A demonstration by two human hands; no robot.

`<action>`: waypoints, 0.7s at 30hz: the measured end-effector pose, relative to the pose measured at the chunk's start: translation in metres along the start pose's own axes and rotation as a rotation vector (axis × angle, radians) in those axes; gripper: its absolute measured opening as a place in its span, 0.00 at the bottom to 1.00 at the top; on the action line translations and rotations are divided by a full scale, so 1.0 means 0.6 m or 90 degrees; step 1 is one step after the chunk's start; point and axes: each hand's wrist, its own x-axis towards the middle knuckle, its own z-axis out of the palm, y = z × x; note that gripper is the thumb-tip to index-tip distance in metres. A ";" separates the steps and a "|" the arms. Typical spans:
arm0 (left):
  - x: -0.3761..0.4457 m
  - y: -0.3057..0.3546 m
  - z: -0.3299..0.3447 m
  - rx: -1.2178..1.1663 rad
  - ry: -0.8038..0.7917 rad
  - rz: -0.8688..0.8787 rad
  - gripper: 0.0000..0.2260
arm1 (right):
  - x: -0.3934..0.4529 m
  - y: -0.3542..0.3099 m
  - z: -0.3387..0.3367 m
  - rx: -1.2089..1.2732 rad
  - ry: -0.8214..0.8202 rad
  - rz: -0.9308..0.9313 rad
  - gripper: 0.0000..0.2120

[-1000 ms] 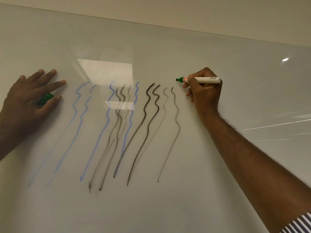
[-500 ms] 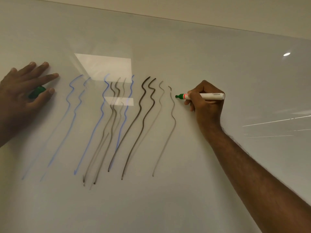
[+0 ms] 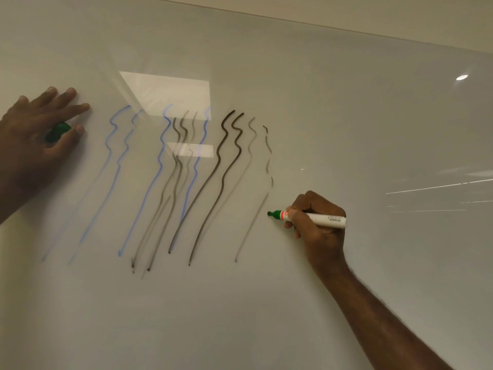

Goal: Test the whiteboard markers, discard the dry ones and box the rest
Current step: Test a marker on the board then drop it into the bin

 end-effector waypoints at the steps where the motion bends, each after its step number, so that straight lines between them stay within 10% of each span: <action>1: -0.005 0.015 -0.005 0.003 0.001 -0.001 0.19 | -0.009 0.000 0.001 -0.002 -0.001 0.007 0.09; 21: -0.240 0.193 -0.076 -0.209 -0.006 -0.218 0.17 | -0.081 -0.035 0.011 0.090 -0.058 0.138 0.06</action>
